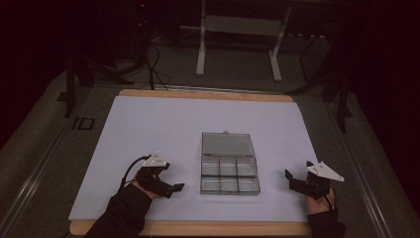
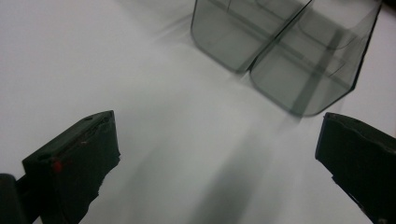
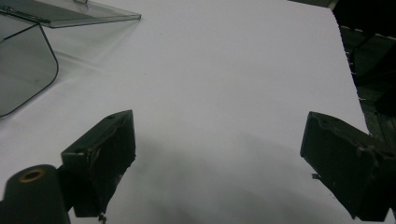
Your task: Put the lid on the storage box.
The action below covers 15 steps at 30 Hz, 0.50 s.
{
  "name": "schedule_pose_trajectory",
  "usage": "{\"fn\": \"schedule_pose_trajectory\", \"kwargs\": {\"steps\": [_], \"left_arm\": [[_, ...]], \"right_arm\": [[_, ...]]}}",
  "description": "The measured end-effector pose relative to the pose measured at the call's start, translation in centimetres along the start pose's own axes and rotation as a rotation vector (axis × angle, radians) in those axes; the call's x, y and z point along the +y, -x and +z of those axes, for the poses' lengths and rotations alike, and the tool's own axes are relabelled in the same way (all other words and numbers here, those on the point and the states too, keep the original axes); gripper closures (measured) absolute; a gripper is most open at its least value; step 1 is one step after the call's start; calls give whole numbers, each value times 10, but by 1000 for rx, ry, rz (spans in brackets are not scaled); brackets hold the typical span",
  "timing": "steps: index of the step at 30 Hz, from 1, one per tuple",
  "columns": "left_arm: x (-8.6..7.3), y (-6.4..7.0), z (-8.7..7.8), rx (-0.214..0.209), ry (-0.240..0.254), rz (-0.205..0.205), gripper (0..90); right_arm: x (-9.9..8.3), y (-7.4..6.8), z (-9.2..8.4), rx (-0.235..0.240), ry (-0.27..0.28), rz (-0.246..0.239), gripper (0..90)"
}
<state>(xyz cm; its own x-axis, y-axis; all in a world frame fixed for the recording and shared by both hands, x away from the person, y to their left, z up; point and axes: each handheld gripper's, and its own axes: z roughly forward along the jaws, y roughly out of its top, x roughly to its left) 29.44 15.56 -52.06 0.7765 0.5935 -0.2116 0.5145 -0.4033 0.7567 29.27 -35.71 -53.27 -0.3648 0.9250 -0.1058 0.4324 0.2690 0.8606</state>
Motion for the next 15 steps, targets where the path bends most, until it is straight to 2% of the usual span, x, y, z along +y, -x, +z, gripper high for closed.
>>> {"fn": "schedule_pose_trajectory", "kwargs": {"steps": [1,5,8,15], "left_arm": [[3,1,0,4,0,7,10],[17,3,0,-30,6,10,10],[27,4,1,-37,11,13,10],[55,4,4,-24,21,7,20]], "right_arm": [[0,0,0,0,1,0,100],[0,0,0,1,1,0,101],[0,0,0,2,2,2,100],[0,0,0,0,1,2,100]]}}
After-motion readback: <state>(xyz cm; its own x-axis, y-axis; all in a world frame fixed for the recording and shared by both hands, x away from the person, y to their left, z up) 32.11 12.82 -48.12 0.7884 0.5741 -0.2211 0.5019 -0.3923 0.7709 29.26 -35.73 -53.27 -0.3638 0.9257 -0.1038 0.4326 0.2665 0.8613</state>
